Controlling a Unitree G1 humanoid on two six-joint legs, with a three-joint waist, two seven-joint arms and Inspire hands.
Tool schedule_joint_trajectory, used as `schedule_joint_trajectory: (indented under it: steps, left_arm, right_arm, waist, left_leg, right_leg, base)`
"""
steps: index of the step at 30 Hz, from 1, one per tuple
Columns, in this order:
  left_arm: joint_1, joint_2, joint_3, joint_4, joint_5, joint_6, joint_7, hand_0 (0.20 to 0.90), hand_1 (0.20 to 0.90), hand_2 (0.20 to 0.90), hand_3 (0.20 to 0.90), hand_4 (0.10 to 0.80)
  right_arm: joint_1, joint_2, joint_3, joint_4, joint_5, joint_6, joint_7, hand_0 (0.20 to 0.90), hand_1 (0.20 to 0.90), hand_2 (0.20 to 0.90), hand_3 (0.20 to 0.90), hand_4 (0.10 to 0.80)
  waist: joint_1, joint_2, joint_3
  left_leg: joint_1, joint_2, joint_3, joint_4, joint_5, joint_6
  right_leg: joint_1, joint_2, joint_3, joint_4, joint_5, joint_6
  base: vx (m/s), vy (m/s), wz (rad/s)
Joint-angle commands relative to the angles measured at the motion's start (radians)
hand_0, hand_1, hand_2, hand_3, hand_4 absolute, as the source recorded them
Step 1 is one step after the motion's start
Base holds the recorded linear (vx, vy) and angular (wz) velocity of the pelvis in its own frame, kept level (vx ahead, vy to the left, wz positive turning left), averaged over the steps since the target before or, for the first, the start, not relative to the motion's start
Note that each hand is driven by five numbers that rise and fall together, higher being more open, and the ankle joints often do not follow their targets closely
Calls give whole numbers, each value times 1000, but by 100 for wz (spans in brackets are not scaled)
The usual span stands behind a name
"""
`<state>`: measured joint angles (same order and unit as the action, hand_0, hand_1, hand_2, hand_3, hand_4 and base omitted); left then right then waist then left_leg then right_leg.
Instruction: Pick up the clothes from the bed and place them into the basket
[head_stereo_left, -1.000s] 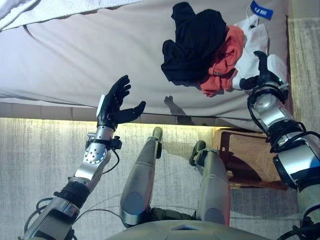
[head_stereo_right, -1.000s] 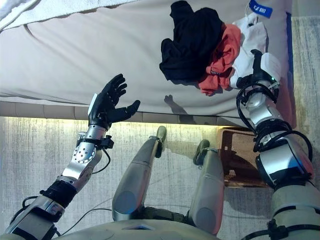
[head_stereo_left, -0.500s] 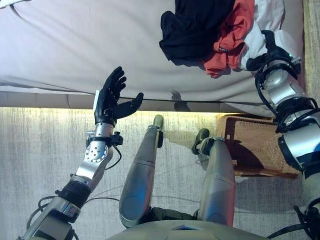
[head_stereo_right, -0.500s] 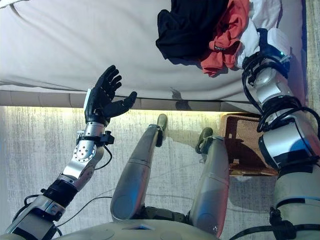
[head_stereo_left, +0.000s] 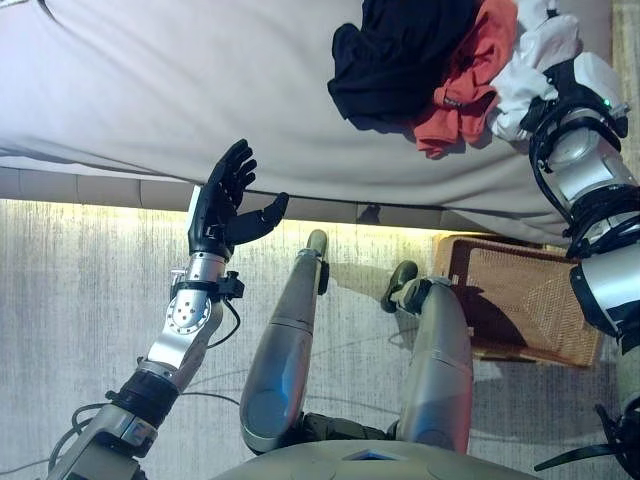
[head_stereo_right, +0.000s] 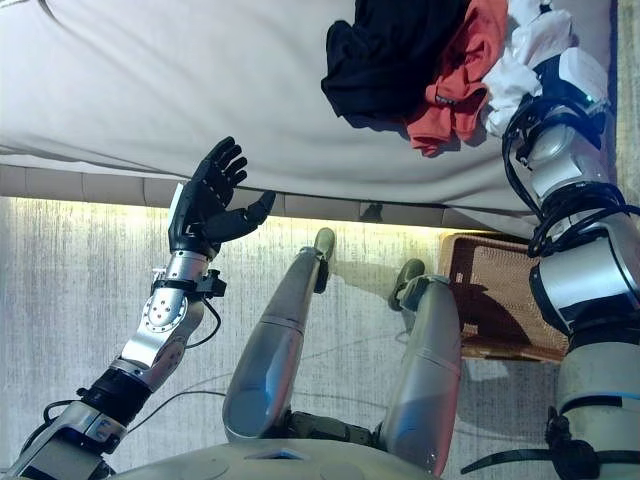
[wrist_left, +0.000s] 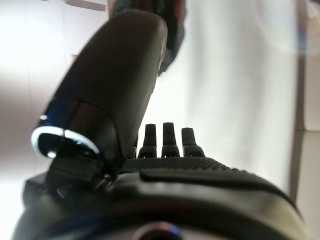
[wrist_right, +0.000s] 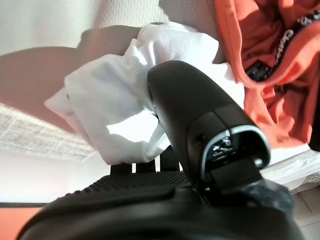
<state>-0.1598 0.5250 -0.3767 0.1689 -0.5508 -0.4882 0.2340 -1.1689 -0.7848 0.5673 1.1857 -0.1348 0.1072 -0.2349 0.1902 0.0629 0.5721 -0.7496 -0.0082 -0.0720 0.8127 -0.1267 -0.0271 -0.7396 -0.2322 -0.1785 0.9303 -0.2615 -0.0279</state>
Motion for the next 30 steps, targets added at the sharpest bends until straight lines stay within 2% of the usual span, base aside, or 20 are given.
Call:
schedule_joint_trajectory:
  steps: [1,6,7,12,14,20,26,30]
  left_arm:
    - [20,37,76,-167,-13,-143,-11,900,900,900,900,800]
    - [15,27,63,-163,1,-112,-17,900,900,900,900,800]
    - [14,26,60,-161,3,-104,-16,900,900,900,900,800]
    - [21,11,47,-126,20,-40,-28,900,900,900,900,800]
    - [26,-6,44,-76,0,3,-48,900,900,900,900,800]
    - [57,-37,44,8,-8,11,-123,900,900,900,900,800]
    - [30,-41,41,82,15,-12,-171,900,900,900,900,800]
    - [-8,-62,49,141,34,-7,-175,900,900,900,900,800]
  right_arm:
    - [-34,-149,-4,-33,4,-27,-115,300,300,300,200,100]
    - [18,-193,-50,-77,22,-52,-146,300,300,300,200,100]
    - [25,-202,-58,-88,28,-58,-147,300,300,300,200,100]
    - [139,-261,-135,-185,61,-110,-87,300,300,300,200,100]
    - [236,-284,-182,-238,65,-141,-61,300,300,300,200,100]
    - [518,-284,-358,-373,59,-155,-57,300,300,300,200,100]
    - [681,-245,-462,-455,71,-155,-75,300,300,300,200,100]
    - [764,-207,-509,-528,71,-144,-80,300,300,300,200,100]
  waist:
    - [-1,-14,-66]
    - [-19,-50,-133]
    - [-27,-60,-151]
    - [-75,-107,-259]
    - [-112,-119,-324]
    - [-186,-127,-413]
    - [-244,-126,-429]
    - [-290,-125,-431]
  left_leg:
    - [159,6,62,5,-100,40]
    - [303,38,80,-143,-68,21]
    - [331,44,96,-196,-37,23]
    - [536,62,160,-414,-20,12]
    - [645,61,178,-538,-14,11]
    - [787,69,215,-756,48,2]
    - [848,77,265,-849,62,2]
    - [865,78,293,-865,56,6]
  right_leg:
    - [216,46,-67,-128,-9,-12]
    - [370,70,-75,-306,28,-6]
    - [397,73,-81,-367,62,-9]
    - [571,102,-51,-593,120,28]
    - [659,117,-11,-699,150,50]
    - [731,127,75,-862,251,105]
    - [740,134,125,-940,308,134]
    - [729,146,167,-946,316,138]
  base:
    - [86,16,-10]
    - [65,18,-11]
    - [7,31,-25]
    - [146,50,-26]
    - [235,84,-33]
    - [81,63,-30]
    - [-48,32,-25]
    - [-51,19,-41]
